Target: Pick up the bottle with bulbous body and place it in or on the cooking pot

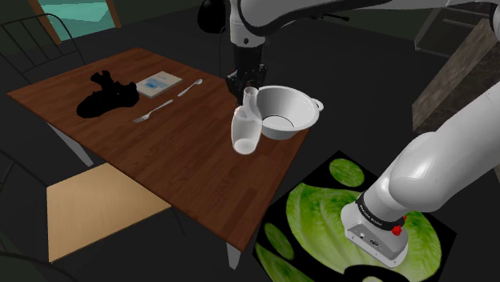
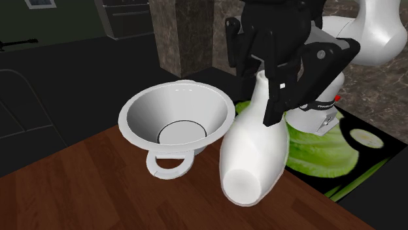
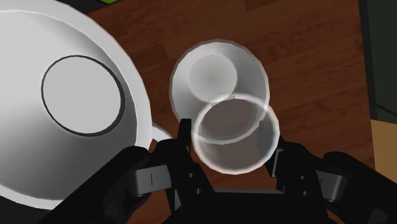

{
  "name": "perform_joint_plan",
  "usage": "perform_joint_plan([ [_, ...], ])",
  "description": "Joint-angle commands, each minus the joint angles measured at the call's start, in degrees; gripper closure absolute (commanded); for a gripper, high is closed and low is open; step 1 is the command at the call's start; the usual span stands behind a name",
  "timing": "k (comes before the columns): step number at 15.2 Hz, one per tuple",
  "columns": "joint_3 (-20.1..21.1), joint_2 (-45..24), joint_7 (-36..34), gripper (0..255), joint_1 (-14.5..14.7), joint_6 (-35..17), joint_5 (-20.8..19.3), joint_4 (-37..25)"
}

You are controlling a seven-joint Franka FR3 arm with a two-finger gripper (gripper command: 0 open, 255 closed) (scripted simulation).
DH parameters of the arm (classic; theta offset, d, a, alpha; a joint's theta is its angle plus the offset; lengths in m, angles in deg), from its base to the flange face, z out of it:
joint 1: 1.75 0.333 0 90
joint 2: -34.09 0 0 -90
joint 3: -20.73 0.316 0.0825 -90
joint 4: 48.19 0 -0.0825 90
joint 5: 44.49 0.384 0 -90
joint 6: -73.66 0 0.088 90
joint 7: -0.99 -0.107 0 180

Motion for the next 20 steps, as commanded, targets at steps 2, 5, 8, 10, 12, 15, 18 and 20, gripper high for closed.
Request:
perform_joint_plan([
  [2,-0.1,0.4,0.0,255,0.0,2.5,0.0,-2.1],
  [5,-0.2,0.5,0.0,255,-0.1,4.8,0.0,-4.3],
  [8,-0.2,0.6,0.0,255,-0.1,7.1,0.0,-6.5],
  [10,-0.2,0.5,-0.1,255,-0.1,8.6,0.0,-8.1],
  [12,-0.3,0.4,-0.1,255,-0.2,10.2,0.0,-9.8],
  [15,-0.3,0.2,-0.2,255,-0.2,12.5,-0.1,-12.3],
  [18,-0.3,-0.2,-0.4,255,-0.2,14.9,-0.2,-15.1],
  [20,-0.3,-0.5,-0.5,255,-0.2,16.5,-0.3,-17.0],
])
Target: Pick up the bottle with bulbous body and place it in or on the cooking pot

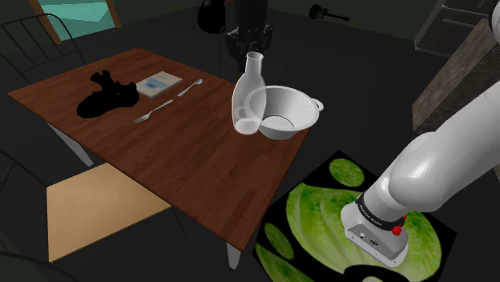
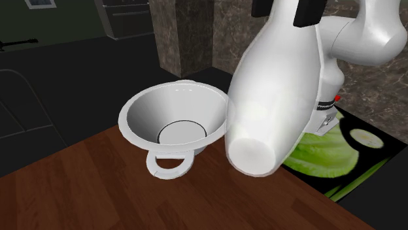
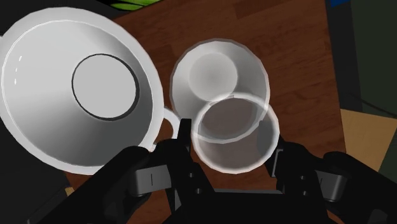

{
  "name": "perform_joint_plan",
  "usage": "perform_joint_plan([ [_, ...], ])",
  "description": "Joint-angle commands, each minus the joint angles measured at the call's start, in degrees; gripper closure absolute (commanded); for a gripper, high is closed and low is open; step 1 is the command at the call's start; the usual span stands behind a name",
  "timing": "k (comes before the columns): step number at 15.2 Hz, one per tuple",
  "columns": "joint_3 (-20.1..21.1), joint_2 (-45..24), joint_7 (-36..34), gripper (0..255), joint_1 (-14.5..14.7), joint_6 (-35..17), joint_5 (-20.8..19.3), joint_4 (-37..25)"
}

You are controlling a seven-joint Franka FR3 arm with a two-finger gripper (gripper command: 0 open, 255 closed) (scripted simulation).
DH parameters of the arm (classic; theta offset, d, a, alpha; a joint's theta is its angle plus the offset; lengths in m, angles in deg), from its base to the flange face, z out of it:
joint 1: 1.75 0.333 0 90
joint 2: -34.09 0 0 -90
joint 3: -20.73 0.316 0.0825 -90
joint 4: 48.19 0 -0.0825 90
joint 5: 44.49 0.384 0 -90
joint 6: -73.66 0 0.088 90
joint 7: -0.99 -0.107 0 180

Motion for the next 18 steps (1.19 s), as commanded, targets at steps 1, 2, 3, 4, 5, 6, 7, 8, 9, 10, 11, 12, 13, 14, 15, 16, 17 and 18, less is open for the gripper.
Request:
perform_joint_plan([
  [1,0.0,-0.4,-0.1,255,0.0,1.7,-0.1,-2.1],
  [2,0.0,-0.6,-0.2,255,0.0,2.5,-0.1,-3.1],
  [3,0.0,-0.7,-0.2,255,0.0,3.2,-0.2,-3.9],
  [4,-0.7,-0.7,1.1,255,-0.6,3.9,-0.3,-4.6],
  [5,-1.4,-0.8,2.4,255,-1.2,4.6,-0.5,-5.3],
  [6,-2.2,-0.9,3.6,255,-1.8,5.3,-0.7,-6.0],
  [7,-2.9,-1.0,4.9,255,-2.3,6.0,-0.9,-6.9],
  [8,-3.6,-1.3,6.2,255,-2.9,6.8,-1.1,-7.8],
  [9,-4.3,-1.6,7.5,255,-3.5,7.5,-1.3,-8.8],
  [10,-5.0,-1.9,8.7,255,-4.1,8.3,-1.5,-9.9],
  [11,-5.7,-2.4,10.0,255,-4.7,9.0,-1.8,-11.1],
  [12,-6.3,-2.9,11.3,255,-5.3,9.8,-2.0,-12.3],
  [13,-7.0,-3.4,12.5,255,-5.9,10.6,-2.2,-13.7],
  [14,-7.7,-4.1,13.8,255,-6.4,11.4,-2.4,-15.1],
  [15,-8.3,-4.8,15.1,255,-7.0,12.3,-2.6,-16.7],
  [16,-8.9,-5.6,16.3,255,-7.6,13.1,-2.8,-18.3],
  [17,-9.6,-6.5,17.6,255,-8.2,14.0,-3.0,-20.1],
  [18,-10.2,-7.5,18.8,255,-8.8,15.0,-3.2,-22.0],
])
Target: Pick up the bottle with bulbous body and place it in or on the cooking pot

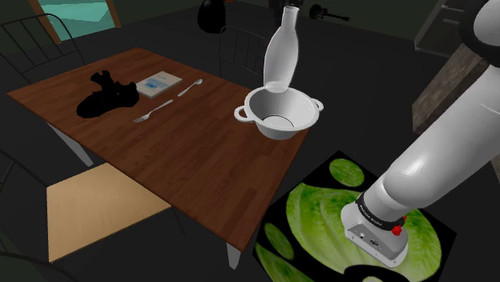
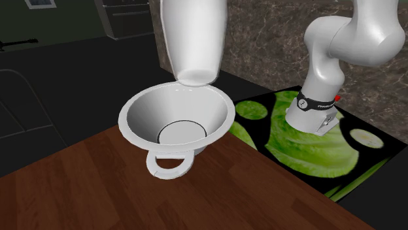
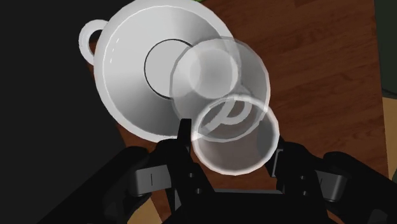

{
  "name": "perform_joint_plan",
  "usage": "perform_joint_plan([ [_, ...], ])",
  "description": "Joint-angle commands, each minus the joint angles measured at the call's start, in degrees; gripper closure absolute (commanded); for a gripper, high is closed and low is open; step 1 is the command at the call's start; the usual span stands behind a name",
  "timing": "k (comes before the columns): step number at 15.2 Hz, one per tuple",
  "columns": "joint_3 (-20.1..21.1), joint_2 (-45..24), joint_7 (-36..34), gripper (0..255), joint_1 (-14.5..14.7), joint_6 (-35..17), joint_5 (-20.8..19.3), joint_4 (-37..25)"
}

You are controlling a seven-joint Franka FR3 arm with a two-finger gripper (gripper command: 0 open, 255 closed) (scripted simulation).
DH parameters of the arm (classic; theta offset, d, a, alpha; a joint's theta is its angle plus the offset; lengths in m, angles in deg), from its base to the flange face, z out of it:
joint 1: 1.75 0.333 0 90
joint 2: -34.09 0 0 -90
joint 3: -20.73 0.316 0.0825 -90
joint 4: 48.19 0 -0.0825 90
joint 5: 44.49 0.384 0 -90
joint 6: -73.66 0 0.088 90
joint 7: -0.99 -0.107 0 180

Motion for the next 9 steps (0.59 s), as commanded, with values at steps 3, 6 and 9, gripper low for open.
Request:
perform_joint_plan([
  [3,-2.6,-4.6,5.5,255,-2.7,4.4,-0.7,-9.0],
  [6,-4.2,-9.3,9.2,255,-4.7,8.2,-1.0,-17.6],
  [9,-4.4,-8.7,9.9,255,-5.1,6.5,-1.0,-15.3],
])
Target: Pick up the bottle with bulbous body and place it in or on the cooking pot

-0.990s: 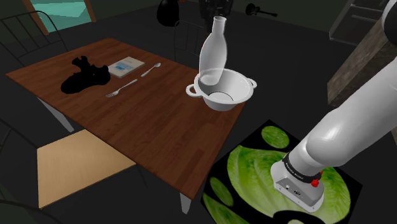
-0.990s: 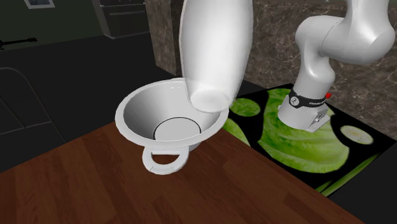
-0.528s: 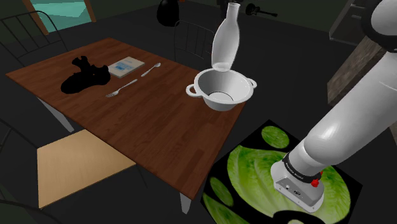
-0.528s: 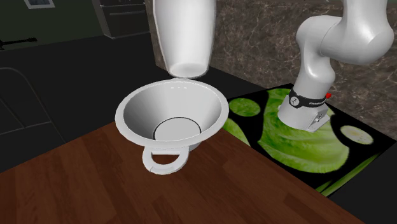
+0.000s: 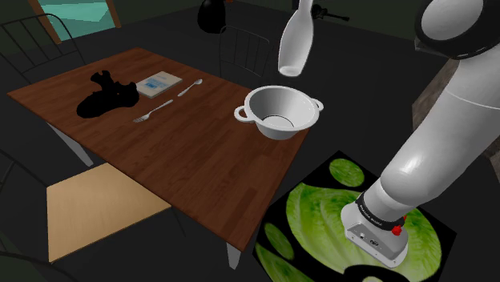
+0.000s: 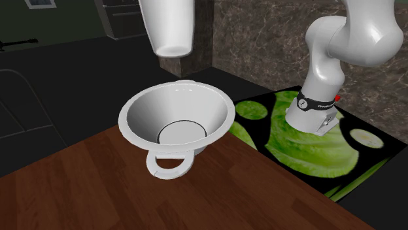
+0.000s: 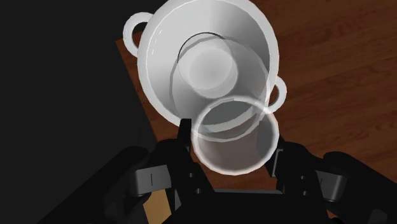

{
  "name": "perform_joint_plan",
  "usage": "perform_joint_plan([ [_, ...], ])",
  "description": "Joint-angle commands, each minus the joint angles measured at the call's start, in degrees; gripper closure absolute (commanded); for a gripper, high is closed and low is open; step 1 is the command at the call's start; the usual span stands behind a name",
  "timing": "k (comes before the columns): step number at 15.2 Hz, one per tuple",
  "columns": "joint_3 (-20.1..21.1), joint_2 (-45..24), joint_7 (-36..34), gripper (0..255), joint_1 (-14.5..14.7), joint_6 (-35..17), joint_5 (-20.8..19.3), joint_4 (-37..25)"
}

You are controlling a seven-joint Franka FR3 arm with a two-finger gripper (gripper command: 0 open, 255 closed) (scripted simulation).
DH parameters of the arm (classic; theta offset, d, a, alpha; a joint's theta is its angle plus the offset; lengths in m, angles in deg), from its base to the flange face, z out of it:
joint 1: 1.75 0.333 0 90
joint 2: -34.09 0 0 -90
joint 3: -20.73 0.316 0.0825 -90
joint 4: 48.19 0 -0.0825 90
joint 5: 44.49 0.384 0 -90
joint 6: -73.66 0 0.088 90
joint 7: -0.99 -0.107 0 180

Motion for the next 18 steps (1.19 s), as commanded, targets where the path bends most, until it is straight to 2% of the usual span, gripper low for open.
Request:
perform_joint_plan([
  [1,-0.1,1.1,0.3,255,-0.2,-2.0,0.0,3.0],
  [9,-0.1,5.3,0.2,255,-0.3,-10.0,0.2,15.3],
  [18,-0.2,8.1,0.2,255,-0.3,-17.9,0.3,25.9],
])
